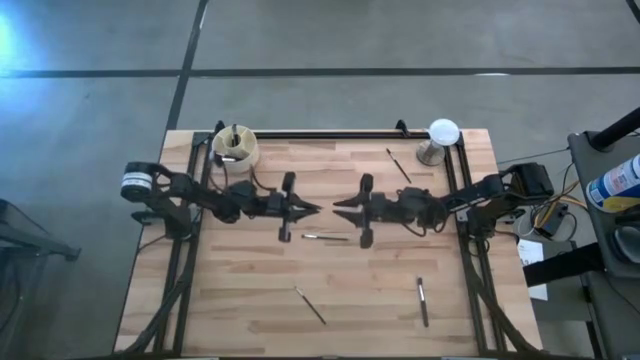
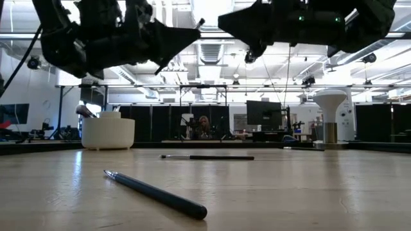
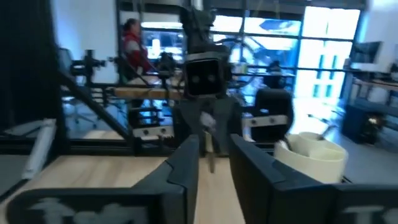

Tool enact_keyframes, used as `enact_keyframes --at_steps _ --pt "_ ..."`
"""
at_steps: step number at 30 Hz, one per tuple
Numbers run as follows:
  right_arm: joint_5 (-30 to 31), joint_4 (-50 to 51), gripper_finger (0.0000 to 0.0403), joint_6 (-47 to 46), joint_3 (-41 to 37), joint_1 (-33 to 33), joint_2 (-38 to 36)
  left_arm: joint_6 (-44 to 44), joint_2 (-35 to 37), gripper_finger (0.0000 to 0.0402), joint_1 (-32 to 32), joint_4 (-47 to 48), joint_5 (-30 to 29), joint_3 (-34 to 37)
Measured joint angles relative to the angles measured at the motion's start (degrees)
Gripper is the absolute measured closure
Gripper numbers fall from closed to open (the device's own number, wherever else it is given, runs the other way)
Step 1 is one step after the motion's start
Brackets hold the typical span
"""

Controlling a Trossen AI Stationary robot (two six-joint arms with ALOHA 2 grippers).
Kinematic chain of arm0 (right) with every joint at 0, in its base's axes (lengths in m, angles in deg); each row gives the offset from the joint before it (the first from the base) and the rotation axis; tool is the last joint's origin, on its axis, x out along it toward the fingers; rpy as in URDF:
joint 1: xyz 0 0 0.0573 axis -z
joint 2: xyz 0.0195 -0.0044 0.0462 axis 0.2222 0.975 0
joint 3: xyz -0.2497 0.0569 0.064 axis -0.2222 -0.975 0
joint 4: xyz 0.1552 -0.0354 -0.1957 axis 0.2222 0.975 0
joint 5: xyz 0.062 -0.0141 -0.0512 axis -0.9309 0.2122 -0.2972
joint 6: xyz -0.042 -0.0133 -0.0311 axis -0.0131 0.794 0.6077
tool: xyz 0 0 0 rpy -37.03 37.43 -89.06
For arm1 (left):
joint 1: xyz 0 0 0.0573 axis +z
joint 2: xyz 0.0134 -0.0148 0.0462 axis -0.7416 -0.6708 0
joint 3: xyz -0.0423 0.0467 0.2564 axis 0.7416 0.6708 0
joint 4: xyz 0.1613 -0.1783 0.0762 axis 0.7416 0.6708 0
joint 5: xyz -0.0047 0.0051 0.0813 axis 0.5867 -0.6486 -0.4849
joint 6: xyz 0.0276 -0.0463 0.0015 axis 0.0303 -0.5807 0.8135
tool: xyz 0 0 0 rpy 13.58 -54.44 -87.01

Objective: Put items in baskets/containers
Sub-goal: Put the eyeshadow brush into the organizer

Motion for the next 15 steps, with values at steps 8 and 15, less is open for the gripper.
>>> enact_keyframes --at_steps 8,15 --pt "-1.0 0.0 0.0274 0.8 0.5 -0.7 0.0 0.1 0.0 0.0385 -2.2 6.5 -4.1 -4.1" --pt "-2.4 -0.2 0.0273 1.2 0.6 -0.7 0.0 -0.4 0.0 0.0385 -2.7 7.0 -4.5 -4.3"
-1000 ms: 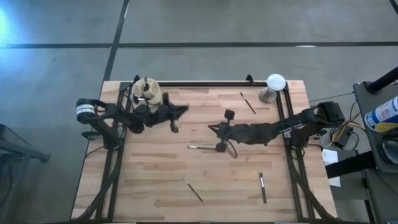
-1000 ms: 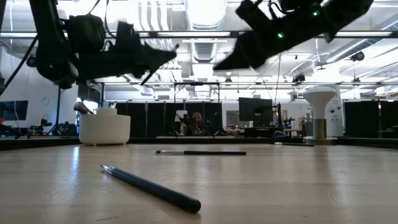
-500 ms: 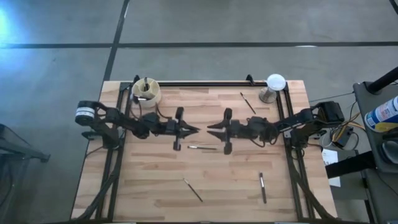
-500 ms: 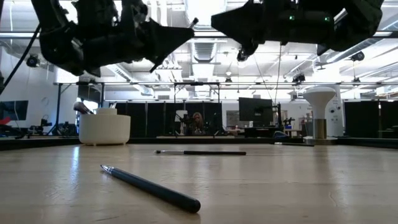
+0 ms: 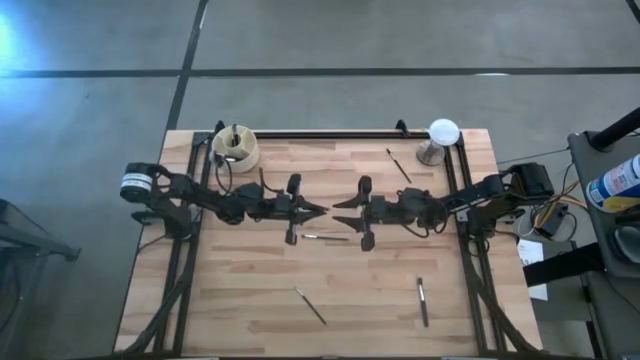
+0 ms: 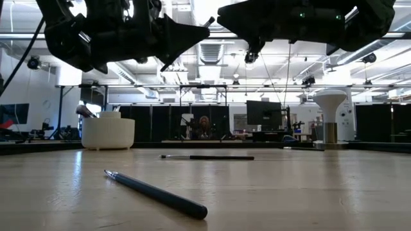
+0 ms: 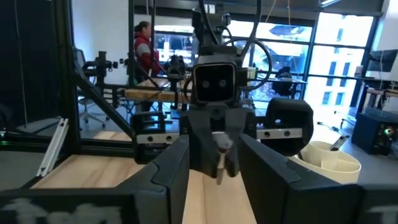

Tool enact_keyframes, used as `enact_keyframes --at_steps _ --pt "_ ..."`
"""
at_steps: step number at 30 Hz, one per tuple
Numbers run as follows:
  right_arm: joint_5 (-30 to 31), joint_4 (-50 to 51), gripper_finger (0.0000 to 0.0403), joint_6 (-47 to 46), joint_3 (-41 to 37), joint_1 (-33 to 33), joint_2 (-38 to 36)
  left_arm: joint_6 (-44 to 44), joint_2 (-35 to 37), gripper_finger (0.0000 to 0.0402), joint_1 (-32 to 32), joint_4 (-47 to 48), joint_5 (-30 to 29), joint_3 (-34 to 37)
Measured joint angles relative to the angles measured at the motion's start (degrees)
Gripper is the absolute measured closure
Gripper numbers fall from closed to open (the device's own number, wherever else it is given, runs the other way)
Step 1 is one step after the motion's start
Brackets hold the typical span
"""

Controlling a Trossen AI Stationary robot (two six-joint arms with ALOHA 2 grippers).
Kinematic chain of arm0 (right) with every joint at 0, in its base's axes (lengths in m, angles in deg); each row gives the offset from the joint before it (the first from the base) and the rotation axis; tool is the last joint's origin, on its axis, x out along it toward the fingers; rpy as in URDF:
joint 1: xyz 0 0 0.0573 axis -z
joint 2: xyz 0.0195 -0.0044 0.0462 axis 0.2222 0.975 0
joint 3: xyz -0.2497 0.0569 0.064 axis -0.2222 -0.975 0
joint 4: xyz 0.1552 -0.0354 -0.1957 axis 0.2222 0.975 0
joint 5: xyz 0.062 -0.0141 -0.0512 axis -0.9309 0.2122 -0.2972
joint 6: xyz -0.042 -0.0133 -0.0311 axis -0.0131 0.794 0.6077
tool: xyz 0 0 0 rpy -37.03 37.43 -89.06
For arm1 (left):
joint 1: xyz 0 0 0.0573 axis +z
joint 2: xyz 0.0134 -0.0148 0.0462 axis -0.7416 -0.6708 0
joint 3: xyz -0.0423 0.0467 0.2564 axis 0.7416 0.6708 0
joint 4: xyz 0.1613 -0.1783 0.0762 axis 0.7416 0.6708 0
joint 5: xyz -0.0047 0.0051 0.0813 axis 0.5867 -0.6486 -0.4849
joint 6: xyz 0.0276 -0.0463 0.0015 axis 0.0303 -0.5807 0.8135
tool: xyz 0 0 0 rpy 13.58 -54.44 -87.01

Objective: Put items in baskets/containers
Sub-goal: Put the eyeshadow brush into the organizer

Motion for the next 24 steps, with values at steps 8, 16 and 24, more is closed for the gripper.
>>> enact_keyframes --at_steps 8,16,24 --pt "0.0 -0.2 0.0295 -0.2 1.6 0.0 2.1 -0.1 0.0 0.0385 -1.0 2.2 0.0 -1.5" --pt "0.2 -0.9 0.0347 0.9 2.6 -0.7 3.3 0.1 -0.1 0.0385 -1.2 3.2 -0.3 -1.8" --pt "0.6 -0.9 0.0392 1.1 2.6 -0.8 3.4 -0.5 -0.1 0.0381 -1.2 3.2 -0.4 -1.8"
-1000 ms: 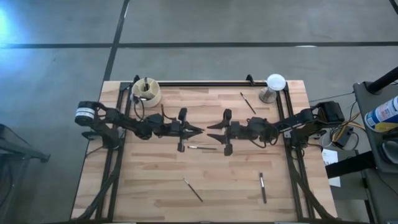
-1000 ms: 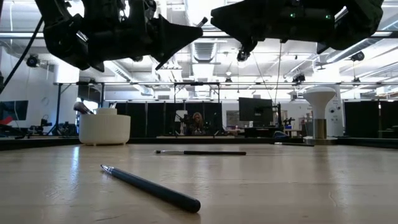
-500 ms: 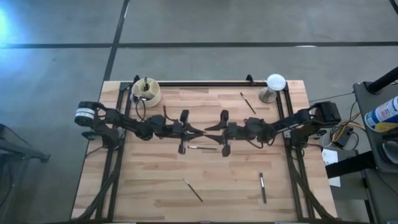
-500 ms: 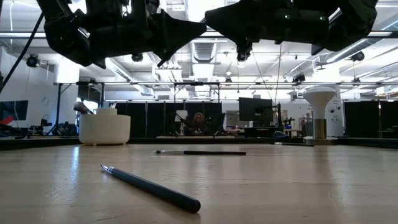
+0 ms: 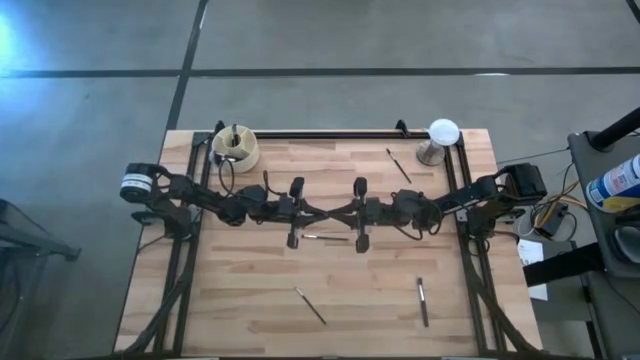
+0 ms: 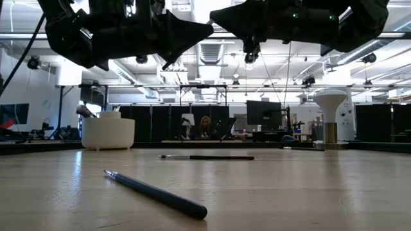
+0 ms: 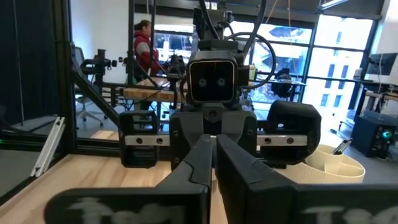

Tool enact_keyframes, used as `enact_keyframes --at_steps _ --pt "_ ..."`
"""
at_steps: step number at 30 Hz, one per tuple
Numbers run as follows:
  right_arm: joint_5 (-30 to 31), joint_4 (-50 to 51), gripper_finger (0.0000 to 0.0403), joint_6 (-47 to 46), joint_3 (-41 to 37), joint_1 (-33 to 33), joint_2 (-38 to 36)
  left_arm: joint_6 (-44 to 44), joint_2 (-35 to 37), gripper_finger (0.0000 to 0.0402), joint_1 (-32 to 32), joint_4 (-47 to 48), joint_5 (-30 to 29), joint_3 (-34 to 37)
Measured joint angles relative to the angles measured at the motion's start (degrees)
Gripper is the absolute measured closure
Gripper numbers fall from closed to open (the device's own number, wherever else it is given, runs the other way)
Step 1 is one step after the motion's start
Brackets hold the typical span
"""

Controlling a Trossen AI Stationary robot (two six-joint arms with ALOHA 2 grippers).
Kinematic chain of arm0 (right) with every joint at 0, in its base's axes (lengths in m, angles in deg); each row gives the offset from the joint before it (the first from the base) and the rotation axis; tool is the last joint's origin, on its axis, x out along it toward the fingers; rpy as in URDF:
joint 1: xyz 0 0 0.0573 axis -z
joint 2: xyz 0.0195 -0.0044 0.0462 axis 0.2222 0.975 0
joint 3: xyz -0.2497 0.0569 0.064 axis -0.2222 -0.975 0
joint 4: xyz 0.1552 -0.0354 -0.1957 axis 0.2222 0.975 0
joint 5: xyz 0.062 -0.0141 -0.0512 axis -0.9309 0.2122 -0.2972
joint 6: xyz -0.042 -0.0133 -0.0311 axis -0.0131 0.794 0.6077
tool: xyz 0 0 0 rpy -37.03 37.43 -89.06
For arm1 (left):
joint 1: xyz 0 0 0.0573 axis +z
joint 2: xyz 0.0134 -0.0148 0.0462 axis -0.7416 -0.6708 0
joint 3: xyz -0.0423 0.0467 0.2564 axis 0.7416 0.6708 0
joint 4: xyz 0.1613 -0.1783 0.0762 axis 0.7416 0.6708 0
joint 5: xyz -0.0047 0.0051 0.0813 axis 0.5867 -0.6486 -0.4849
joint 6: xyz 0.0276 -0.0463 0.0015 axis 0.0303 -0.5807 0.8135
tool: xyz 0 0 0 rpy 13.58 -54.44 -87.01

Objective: Put items in baskets/containers
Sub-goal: Put the eyeshadow brush into the organizer

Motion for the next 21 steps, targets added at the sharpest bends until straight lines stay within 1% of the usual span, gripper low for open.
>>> enact_keyframes --at_steps 2,5,9,11,16,19,21 --pt "0.0 0.1 0.0393 0.0 0.0 0.0 0.0 -1.7 0.0 0.0369 0.0 0.2 -0.3 0.0" --pt "0.5 1.3 0.0394 -0.2 0.0 0.0 -0.1 -3.8 0.1 0.0341 0.0 2.2 -2.4 0.0" --pt "2.7 6.1 0.0394 -0.2 0.0 0.1 -1.4 -4.2 0.2 0.0309 0.0 7.5 -3.3 -1.1" --pt "2.8 9.5 0.0394 -0.4 0.2 0.3 -2.5 -4.2 0.2 0.0298 0.0 10.5 -3.4 -2.2" --pt "3.1 20.1 0.0394 -0.8 2.5 0.3 -4.9 -3.8 0.2 0.0288 0.0 16.7 -3.4 -4.6" --pt "4.9 26.7 0.0394 -0.8 4.4 0.1 -5.2 -3.7 0.2 0.0288 0.0 18.8 -3.2 -5.3" --pt "5.9 29.0 0.0394 -1.0 5.1 0.1 -5.2 -3.5 0.2 0.0287 0.0 19.7 -3.2 -5.4"
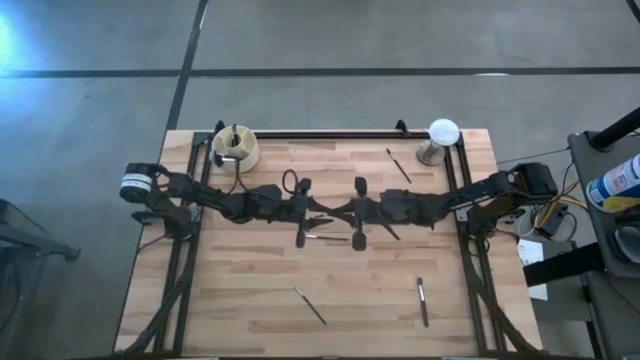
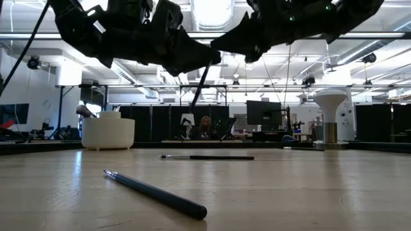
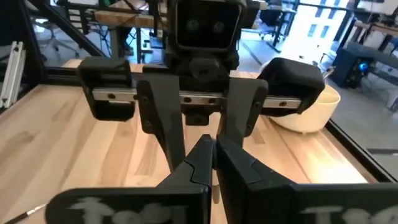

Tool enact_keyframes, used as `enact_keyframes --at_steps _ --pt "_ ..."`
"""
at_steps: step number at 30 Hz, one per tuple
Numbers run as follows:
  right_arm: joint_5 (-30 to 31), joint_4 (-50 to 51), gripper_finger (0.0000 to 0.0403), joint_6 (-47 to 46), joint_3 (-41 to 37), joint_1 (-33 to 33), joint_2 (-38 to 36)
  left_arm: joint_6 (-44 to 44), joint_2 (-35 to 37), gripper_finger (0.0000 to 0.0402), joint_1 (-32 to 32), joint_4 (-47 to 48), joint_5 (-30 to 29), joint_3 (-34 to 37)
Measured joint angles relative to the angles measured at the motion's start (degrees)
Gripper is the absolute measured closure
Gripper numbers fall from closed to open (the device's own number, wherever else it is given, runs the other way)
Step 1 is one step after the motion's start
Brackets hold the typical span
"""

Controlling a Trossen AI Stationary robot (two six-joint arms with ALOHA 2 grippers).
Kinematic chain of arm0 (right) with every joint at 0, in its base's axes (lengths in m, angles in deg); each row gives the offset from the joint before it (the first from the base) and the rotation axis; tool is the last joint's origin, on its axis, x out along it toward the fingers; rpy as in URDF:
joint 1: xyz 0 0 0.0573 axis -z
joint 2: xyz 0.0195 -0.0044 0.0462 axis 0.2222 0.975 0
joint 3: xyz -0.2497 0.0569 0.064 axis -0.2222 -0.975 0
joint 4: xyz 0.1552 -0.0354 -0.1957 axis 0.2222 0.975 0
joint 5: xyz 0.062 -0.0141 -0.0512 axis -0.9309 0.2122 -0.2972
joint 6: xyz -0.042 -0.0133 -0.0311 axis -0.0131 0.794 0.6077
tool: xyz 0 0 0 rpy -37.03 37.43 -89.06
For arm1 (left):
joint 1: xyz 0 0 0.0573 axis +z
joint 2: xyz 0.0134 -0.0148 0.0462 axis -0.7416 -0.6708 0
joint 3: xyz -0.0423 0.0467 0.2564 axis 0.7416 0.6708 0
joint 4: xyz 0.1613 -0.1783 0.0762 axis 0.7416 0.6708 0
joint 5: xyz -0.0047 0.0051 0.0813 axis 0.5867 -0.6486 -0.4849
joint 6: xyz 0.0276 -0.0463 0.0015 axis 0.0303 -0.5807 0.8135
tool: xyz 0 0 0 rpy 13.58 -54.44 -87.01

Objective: Put items in baskets/containers
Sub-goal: Put the eyeshadow brush into the organizer

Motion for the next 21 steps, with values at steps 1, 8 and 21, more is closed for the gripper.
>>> enact_keyframes --at_steps 1,8,21 --pt "0.1 0.5 0.0394 -0.3 0.2 0.0 0.0 0.2 0.0 0.0287 0.0 0.2 0.0 0.1" --pt "0.1 2.2 0.0394 -1.2 0.6 0.0 0.0 1.8 0.0 0.0287 0.0 4.7 0.0 -0.6" --pt "0.1 4.3 0.0394 -1.1 0.9 0.1 -0.2 2.9 0.0 0.0382 0.1 5.8 -2.3 -1.3"
